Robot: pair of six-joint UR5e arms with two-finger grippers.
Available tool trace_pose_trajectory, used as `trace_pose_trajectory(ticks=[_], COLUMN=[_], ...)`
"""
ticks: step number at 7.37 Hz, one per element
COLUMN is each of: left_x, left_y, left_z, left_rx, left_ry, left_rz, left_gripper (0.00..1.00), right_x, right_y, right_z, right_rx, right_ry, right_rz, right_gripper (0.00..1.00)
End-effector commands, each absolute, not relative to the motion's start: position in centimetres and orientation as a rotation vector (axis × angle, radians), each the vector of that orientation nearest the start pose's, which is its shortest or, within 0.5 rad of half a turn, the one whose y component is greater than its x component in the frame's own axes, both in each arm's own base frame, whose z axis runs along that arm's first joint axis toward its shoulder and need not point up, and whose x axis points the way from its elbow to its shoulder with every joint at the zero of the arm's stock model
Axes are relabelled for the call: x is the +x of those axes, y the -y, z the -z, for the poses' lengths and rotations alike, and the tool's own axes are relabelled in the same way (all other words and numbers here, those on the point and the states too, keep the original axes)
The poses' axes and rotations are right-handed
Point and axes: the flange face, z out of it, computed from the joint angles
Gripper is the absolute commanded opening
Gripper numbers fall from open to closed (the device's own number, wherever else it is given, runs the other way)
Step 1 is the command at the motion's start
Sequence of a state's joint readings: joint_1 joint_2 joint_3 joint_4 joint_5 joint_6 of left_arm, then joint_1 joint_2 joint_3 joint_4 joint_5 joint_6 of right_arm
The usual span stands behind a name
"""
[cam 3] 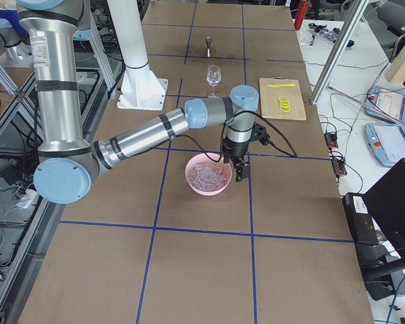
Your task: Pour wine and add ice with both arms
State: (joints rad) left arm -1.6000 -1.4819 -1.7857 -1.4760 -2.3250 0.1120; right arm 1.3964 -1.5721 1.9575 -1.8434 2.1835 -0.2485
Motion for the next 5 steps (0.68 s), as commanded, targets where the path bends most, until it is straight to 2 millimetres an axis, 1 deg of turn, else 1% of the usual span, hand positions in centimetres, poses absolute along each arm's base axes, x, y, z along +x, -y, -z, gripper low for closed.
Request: trace_pose_trajectory(ticks=[1,2,3,4,5], left_x=[-7.7,-7.7,-7.7,-7.7,-7.7], left_y=[45.1,45.2,45.2,45.2,45.2], left_z=[-60.8,-60.5,-60.6,-61.0,-60.9], left_rx=[0.079,0.084,0.083,0.077,0.077], left_ry=[-0.754,-0.754,-0.754,-0.756,-0.755], left_rz=[-0.092,-0.095,-0.094,-0.092,-0.092], left_gripper=[1.00,1.00,1.00,1.00,1.00], right_x=[7.5,8.7,8.7,8.7,8.7], right_y=[41.2,40.6,40.7,41.1,41.5], right_z=[-62.3,-64.2,-65.8,-65.6,-65.0], right_rx=[0.041,0.016,-0.009,0.048,0.042], right_ry=[0.627,0.631,0.636,0.630,0.637], right_rz=[0.262,0.224,0.208,0.215,0.126], right_gripper=[1.00,1.00,1.00,1.00,1.00])
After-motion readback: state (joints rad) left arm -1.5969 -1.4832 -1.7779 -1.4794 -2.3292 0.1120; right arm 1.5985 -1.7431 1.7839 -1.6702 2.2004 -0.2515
